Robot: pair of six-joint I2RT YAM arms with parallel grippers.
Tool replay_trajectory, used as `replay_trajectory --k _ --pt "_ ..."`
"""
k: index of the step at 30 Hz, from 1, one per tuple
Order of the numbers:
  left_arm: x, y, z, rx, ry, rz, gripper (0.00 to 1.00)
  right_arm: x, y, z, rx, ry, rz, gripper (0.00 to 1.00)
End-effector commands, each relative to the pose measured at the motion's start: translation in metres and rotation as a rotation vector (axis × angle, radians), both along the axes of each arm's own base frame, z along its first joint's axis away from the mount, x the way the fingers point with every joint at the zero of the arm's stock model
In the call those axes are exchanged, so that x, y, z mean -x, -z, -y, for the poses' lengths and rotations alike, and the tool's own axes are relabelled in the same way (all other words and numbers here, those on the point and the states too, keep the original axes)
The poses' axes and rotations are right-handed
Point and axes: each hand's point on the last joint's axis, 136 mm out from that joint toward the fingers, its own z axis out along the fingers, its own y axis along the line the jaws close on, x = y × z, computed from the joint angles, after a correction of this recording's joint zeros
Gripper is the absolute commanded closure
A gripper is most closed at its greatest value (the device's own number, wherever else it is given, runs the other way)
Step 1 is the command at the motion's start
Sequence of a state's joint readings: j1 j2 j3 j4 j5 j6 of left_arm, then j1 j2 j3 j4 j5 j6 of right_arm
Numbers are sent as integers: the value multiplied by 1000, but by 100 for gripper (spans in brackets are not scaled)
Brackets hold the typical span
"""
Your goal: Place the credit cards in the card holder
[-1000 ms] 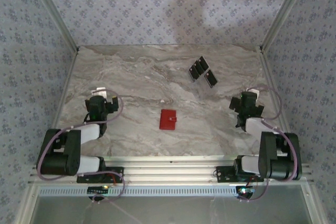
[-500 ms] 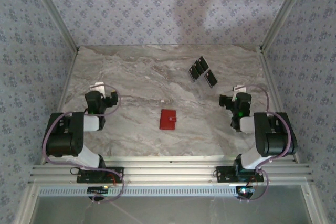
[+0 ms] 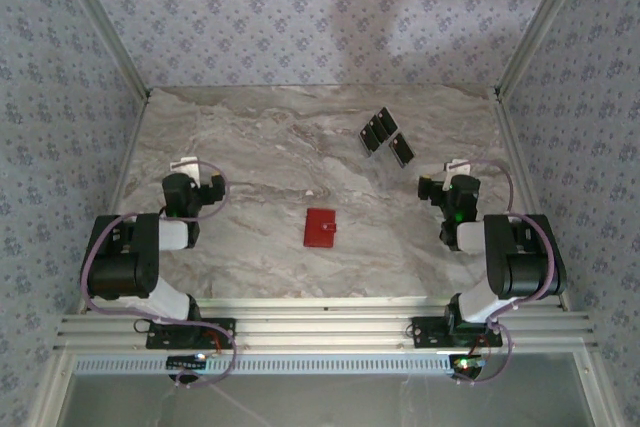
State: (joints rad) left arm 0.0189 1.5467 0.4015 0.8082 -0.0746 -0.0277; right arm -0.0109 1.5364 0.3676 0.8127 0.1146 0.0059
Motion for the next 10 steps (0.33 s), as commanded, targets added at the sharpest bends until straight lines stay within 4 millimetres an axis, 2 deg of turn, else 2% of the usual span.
replay_trajectory --k 1,10 --pt "-6 -9 1 17 4 26 0 -9 -13 1 1 -18 33 0" --pt "-6 -9 1 15 4 25 0 -7 -14 -1 13 -21 42 0"
